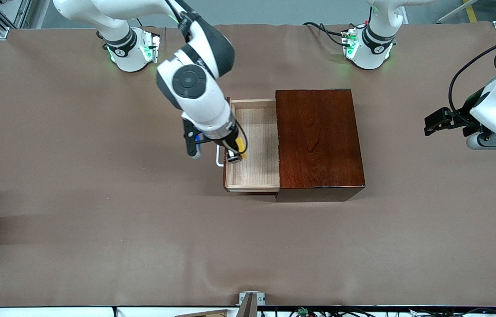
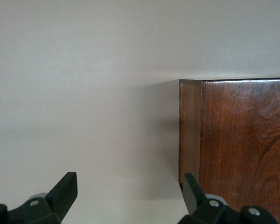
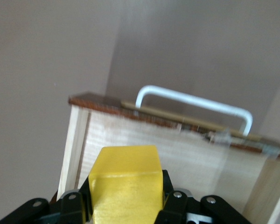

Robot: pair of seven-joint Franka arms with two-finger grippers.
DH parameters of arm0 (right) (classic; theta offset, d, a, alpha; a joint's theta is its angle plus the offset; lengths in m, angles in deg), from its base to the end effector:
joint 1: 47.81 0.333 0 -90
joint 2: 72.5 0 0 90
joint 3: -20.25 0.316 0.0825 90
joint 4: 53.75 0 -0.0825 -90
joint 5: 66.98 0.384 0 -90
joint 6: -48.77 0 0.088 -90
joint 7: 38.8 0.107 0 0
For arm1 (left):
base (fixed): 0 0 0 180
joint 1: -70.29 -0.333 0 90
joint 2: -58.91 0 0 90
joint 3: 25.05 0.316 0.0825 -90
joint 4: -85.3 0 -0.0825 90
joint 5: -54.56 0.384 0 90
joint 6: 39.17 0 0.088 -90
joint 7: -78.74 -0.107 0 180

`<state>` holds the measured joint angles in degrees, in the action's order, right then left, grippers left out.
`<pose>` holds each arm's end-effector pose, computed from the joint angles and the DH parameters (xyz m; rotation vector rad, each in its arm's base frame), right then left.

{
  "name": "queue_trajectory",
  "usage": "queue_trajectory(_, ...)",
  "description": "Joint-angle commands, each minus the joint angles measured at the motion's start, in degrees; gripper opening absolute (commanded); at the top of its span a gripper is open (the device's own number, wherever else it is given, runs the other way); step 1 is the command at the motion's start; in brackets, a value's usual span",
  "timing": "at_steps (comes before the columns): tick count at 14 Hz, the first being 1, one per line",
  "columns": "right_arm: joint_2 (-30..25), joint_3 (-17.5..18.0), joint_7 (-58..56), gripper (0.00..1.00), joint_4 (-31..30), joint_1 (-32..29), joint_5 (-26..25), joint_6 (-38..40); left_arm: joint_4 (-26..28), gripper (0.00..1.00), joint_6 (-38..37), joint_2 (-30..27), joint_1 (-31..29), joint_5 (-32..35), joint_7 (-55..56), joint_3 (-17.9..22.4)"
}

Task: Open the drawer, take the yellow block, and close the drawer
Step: 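Lift the cube out and set it on the table with the right gripper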

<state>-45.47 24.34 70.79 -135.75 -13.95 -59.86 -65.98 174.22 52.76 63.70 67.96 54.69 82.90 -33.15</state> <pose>0.5569 0.4327 0.4334 -2.3819 1.8224 0.1705 0.5790 -0.0549 0.5893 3.1341 -0.0437 -0.0485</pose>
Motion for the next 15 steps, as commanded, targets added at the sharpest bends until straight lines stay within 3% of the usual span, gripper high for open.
queue_trajectory(1, -2.85, 0.74, -8.23, 0.00, -1.57, -4.92, -0.62, 2.78, -0.59, 1.00, 0.61, 0.05, 0.30, -0.39, 0.06, -0.34)
queue_trajectory(7, -3.57, 0.74, -26.07, 0.00, -2.28, -13.01, -0.53, 6.11, -2.35, 1.00, 0.61, 2.07, 2.67, -0.48, 0.06, -1.83)
queue_trajectory(15, -3.13, 0.74, -66.74, 0.00, -3.85, -27.25, -0.44, 10.87, -2.18, 1.00, 0.53, 2.25, 20.94, 0.05, 0.06, -1.92)
